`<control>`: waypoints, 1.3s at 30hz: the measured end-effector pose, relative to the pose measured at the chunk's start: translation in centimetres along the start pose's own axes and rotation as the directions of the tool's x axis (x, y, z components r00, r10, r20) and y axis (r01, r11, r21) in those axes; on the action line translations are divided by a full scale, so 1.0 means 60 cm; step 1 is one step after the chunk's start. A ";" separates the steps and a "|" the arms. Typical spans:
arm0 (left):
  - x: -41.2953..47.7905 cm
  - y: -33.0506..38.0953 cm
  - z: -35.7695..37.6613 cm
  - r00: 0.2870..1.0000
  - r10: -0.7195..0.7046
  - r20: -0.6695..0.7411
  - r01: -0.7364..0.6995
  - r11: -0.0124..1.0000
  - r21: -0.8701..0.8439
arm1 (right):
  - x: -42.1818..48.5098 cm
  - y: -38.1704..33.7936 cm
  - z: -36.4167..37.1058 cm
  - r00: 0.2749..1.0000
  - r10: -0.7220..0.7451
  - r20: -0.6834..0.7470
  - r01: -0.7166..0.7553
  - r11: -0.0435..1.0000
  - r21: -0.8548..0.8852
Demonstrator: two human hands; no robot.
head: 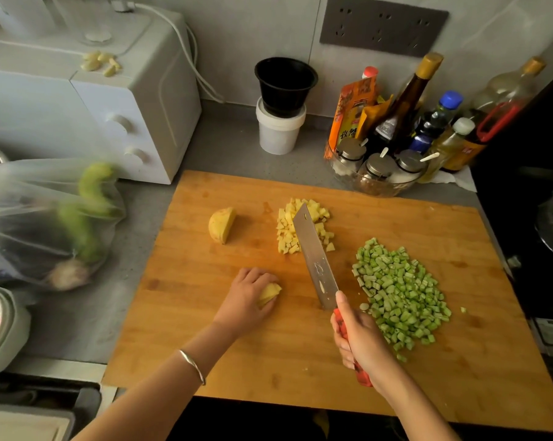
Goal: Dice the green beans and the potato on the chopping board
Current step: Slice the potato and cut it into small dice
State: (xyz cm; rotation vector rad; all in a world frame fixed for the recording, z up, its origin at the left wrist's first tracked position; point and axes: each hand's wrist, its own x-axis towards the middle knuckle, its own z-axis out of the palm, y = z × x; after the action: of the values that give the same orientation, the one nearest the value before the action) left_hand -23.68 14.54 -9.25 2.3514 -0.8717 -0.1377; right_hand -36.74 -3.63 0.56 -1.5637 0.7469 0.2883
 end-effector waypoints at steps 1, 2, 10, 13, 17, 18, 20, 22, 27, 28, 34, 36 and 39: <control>-0.005 0.010 0.007 0.994 -0.081 -0.071 0.081 0.997 -0.005 | -0.002 0.002 0.005 1.000 0.007 0.012 -0.007 1.000 -0.004; -0.010 0.019 0.013 0.974 -0.177 -0.141 0.175 0.984 -0.026 | -0.005 0.004 0.014 0.999 0.016 0.032 -0.015 1.000 -0.013; -0.010 -0.027 -0.065 0.905 -0.106 0.412 0.157 0.983 -0.091 | -0.012 0.021 0.051 0.991 0.097 0.092 -0.092 0.994 -0.056; -0.007 -0.037 -0.079 0.928 -0.022 0.371 0.059 0.994 -0.090 | -0.011 0.020 0.056 0.991 0.105 0.088 -0.100 0.993 -0.060; -0.013 -0.012 -0.052 0.977 -0.058 0.207 0.051 0.998 0.038 | -0.008 0.015 0.051 0.994 0.082 0.067 -0.078 0.995 -0.064; -0.014 0.000 -0.040 0.985 -0.098 0.144 0.092 0.995 0.050 | -0.005 0.013 0.049 0.995 0.080 0.064 -0.076 0.995 -0.064; -0.016 0.028 -0.016 0.982 -0.183 0.042 0.180 0.982 0.061 | 0.000 0.011 0.044 0.996 0.080 0.049 -0.076 0.995 -0.070; -0.018 0.041 0.006 0.974 -0.224 -0.029 0.224 0.974 0.008 | 0.004 0.013 0.043 0.995 0.092 0.040 -0.089 0.992 -0.089; -0.035 0.030 0.012 0.977 -0.201 -0.075 0.187 0.968 -0.167 | 0.001 0.027 0.070 0.991 0.135 0.018 -0.131 0.983 -0.129; -0.038 0.028 0.013 0.972 -0.207 -0.112 0.184 0.965 -0.186 | 0.002 0.032 0.077 0.991 0.132 0.011 -0.129 0.979 -0.155; -0.048 0.029 0.024 0.955 -0.200 -0.219 0.176 0.976 -0.124 | 0.011 0.032 0.076 0.996 0.088 0.010 -0.081 0.952 -0.295; -0.049 0.027 0.023 0.966 -0.166 -0.199 0.154 0.985 -0.078 | 0.010 0.030 0.073 0.996 0.088 0.020 -0.078 0.956 -0.281; -0.049 0.032 0.025 0.967 -0.169 -0.193 0.158 0.985 -0.072 | 0.009 0.032 0.073 0.996 0.081 0.030 -0.068 0.953 -0.296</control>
State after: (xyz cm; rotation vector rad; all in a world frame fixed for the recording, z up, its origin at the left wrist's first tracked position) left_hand -27.48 14.47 -9.67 2.3354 -0.5708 0.0055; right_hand -36.42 0.49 -1.92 -1.8066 0.7564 0.5055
